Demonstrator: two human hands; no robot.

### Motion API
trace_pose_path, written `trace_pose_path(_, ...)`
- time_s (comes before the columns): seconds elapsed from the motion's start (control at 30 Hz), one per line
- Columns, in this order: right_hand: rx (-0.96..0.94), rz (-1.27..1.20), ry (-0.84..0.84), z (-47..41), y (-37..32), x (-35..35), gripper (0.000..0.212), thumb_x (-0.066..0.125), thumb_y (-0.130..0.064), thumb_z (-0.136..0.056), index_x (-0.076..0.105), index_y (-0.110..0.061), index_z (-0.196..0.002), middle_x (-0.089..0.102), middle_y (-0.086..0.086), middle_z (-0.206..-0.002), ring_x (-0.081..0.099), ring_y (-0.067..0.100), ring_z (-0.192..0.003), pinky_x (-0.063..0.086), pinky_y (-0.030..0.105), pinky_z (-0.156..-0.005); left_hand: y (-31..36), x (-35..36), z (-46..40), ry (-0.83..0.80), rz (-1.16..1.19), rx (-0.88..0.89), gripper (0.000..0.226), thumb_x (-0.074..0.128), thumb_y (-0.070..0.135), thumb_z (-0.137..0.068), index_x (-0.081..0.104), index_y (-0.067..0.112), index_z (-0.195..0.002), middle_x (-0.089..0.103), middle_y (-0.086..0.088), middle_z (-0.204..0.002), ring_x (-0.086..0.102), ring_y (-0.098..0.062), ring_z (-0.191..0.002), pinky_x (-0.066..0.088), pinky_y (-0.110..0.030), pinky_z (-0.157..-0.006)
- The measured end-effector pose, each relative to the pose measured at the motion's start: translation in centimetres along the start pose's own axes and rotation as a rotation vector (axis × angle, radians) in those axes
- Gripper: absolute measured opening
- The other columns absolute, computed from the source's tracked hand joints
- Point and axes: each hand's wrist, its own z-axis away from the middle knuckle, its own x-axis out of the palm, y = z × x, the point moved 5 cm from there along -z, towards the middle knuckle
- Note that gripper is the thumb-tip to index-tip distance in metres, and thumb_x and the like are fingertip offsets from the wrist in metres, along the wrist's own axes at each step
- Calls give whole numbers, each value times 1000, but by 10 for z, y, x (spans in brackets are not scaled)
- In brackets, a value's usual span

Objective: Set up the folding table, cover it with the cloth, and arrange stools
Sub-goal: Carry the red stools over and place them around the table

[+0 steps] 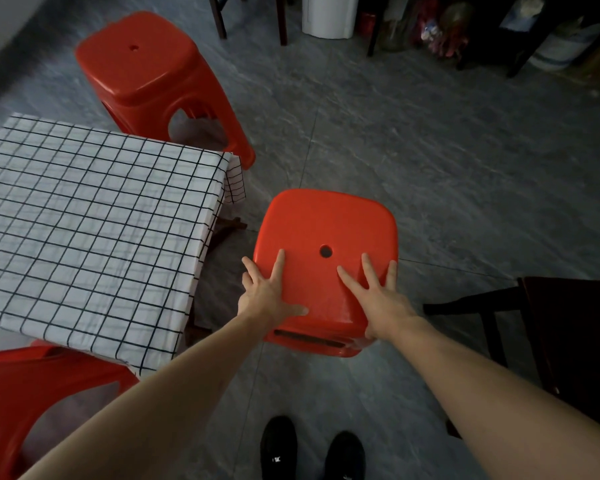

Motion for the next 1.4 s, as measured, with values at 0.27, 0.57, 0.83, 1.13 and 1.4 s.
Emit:
trace_pose_path(0.27,19,69,8,15,-15,-23,98,56,4,-86,-2,-37,-154,-15,11,-161,6,45,-145,45,48,-103,5,-3,15,-25,-131,-10,111,68,63,-76,-11,42,-151,-24,-23,-155,0,-37,-148,38,-49,-104)
trace_pose_path(0.57,-87,125,224,80,-25,-158,86,69,-7,-79,23,-23,-150,17,12,-155,31,32,-136,47,43,-97,6,-90,76,64,-267,114,90,61,48,-81,5,38,-151,-20,-19,-158,8,-35,-147,30,-49,-111)
trace_pose_path(0.83,-268,162,388,205,-64,-307,87,68,-15,-79,20,-27,-150,12,8,-159,29,31,-139,46,45,-99,29,-230,187,306,-344,194,94,65,47,-82,5,35,-154,-15,-1,-162,-1,-24,-150,18,-46,-118)
trace_pose_path(1.13,-473,212,534,337,-140,-395,76,57,-43,-90,17,-26,-153,10,7,-162,16,27,-146,33,46,-110,45,-365,342,627,-306,210,79,52,56,-87,12,38,-153,-10,3,-163,-1,-21,-150,12,-46,-120)
trace_pose_path(1.4,-637,250,537,427,-217,-403,80,58,-47,-88,16,-28,-154,8,5,-163,12,22,-148,29,44,-114,-13,-399,472,811,-256,95,80,57,56,-83,18,38,-151,-10,3,-163,3,-23,-150,13,-49,-117)
